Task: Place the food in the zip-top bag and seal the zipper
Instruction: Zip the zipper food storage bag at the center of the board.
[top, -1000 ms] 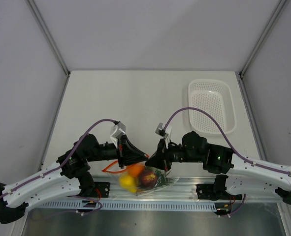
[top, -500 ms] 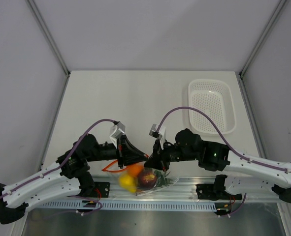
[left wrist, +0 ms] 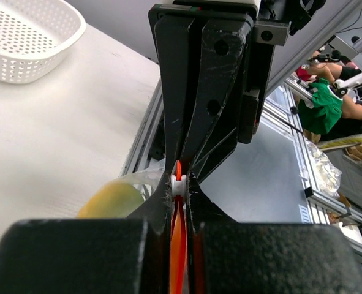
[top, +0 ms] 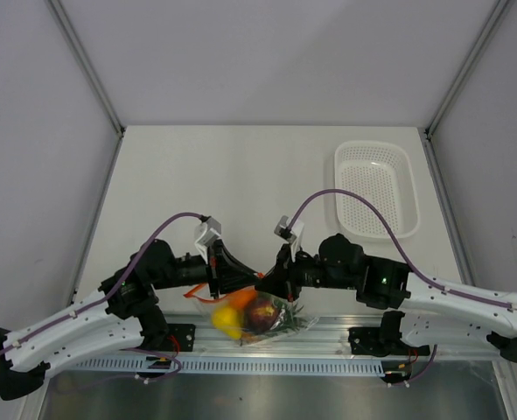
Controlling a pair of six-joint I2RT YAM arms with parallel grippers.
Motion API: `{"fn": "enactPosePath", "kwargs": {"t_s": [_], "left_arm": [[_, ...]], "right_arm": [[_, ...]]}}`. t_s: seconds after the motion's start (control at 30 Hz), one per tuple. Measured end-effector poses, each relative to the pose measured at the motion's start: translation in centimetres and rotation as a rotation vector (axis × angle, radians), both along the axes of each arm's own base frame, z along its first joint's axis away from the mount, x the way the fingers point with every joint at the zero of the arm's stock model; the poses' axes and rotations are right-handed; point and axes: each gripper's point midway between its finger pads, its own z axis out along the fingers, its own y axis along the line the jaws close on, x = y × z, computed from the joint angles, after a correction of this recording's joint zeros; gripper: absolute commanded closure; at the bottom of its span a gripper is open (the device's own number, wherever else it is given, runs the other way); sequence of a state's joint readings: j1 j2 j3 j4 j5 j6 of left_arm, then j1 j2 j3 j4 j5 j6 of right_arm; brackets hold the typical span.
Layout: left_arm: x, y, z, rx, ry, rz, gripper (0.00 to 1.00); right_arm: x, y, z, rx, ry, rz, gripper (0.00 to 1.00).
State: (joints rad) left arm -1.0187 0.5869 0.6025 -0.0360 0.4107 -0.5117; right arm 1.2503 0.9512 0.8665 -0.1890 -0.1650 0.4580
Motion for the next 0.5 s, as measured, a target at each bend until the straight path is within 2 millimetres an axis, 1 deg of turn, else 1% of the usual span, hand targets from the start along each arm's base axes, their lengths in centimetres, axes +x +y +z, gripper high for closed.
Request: {"fn": "enactPosePath", "kwargs": {"t_s": [0.27, 0.43, 0.5], "left_arm": [[0.6, 1.0, -0.7, 0.027, 0.001, 0.064, 1.00], [0.9, 1.4, -1.2, 0.044, 0.005, 0.092, 0.99], [1.0, 1.6, -1.3, 0.049, 0.007, 0.102, 0.99]], "right_arm": [[0.3, 0.6, 0.2, 0.072, 0.043, -0.035, 1.00], [0.3, 0.4, 0.1, 0.086, 0.059, -0.049, 1.00], [0.3, 0.3, 0.4, 0.099, 0.062, -0.050, 1.00]]}}
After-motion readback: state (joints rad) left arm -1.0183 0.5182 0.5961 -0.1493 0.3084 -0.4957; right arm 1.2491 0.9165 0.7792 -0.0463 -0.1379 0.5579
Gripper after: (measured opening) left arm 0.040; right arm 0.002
